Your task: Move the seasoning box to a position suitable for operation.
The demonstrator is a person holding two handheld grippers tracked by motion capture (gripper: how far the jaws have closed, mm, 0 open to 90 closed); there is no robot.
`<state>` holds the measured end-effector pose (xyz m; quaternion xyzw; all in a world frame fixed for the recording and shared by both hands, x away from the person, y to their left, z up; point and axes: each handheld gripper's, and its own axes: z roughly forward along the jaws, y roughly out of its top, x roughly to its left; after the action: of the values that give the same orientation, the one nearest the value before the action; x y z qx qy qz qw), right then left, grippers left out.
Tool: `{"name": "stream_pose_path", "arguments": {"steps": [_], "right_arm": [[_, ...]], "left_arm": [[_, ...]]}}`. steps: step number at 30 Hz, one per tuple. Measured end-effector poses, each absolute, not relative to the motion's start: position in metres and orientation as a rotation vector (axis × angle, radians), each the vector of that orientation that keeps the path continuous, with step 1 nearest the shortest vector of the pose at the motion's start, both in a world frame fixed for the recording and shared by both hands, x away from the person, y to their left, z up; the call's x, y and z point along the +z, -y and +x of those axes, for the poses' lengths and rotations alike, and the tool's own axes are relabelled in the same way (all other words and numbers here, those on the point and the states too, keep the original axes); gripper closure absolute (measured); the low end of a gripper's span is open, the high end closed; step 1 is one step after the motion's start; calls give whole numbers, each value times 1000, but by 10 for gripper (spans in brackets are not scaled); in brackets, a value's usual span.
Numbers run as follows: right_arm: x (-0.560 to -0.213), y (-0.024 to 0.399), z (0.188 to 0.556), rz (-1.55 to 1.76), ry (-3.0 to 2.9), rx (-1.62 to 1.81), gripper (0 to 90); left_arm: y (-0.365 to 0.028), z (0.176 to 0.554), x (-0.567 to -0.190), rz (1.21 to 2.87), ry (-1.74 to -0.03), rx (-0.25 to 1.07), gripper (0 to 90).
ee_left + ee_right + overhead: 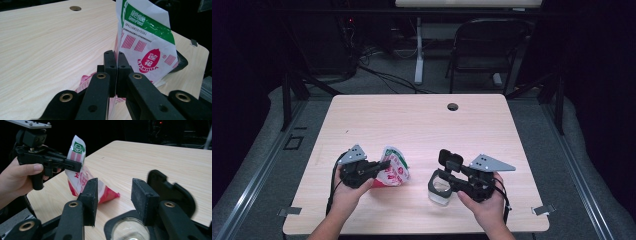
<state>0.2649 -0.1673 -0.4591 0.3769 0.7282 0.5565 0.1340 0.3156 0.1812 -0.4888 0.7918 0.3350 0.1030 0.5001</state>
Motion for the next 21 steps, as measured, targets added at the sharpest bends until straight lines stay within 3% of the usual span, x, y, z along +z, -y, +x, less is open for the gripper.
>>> {"name": "stream_pose_path", "arguments": {"steps": [21], "right_arm": [[-484, 117, 281, 1022, -2300, 1634, 521]], "left_arm": [[-164, 306, -500, 1918, -780, 181, 900]]}}
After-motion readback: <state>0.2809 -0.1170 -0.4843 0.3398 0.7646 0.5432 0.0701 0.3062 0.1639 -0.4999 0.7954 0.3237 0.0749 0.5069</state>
